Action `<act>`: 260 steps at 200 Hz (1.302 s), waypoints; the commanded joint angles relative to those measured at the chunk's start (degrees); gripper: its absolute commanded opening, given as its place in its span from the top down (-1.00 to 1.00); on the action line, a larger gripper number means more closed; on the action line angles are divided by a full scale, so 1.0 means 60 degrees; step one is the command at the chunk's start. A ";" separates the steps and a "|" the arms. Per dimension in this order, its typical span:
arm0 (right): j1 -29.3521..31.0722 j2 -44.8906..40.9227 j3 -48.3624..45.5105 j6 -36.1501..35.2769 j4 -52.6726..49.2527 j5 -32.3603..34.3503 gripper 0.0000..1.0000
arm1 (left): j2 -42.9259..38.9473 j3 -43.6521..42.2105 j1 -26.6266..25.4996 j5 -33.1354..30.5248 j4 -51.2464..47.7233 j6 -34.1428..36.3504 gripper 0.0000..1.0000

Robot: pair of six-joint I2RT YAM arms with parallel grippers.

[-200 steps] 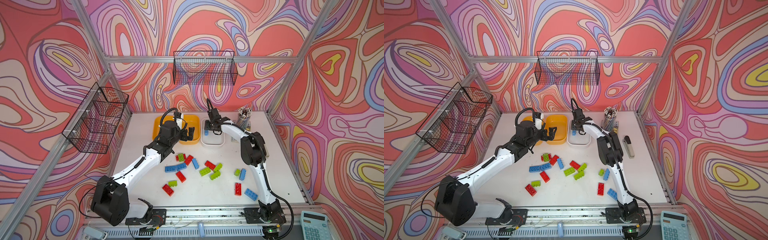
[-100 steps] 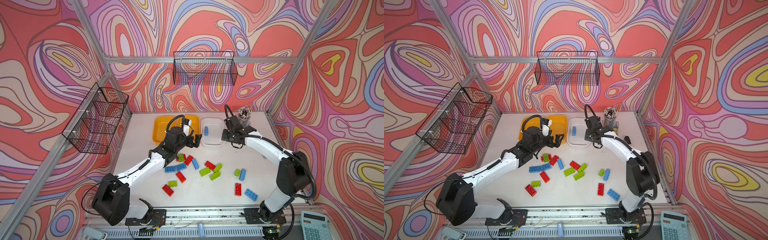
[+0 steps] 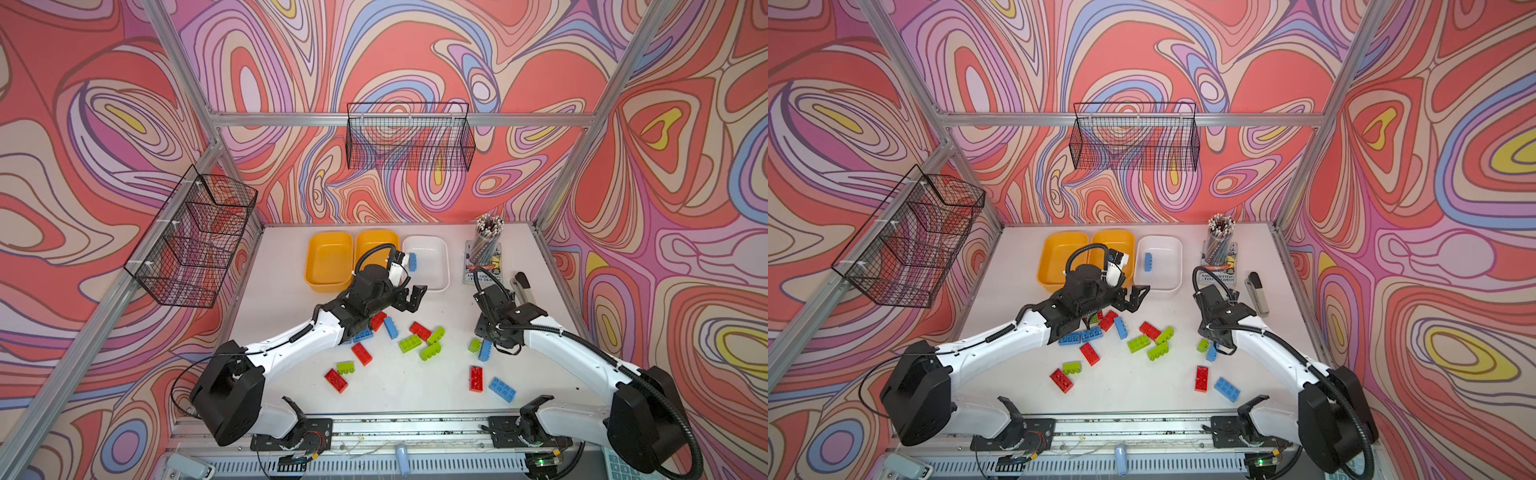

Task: Sort the legos into containers by color
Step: 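Lower the right gripper and grasp another blue brick near the lime bricks, then carry the blue brick to the white tray and release it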

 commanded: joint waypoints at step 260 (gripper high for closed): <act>-0.0132 0.3356 0.4058 -0.1250 0.0850 -0.0582 0.62 | 0.0172 0.0843 -0.0222 -0.0951 -0.1107 0.0535 -0.99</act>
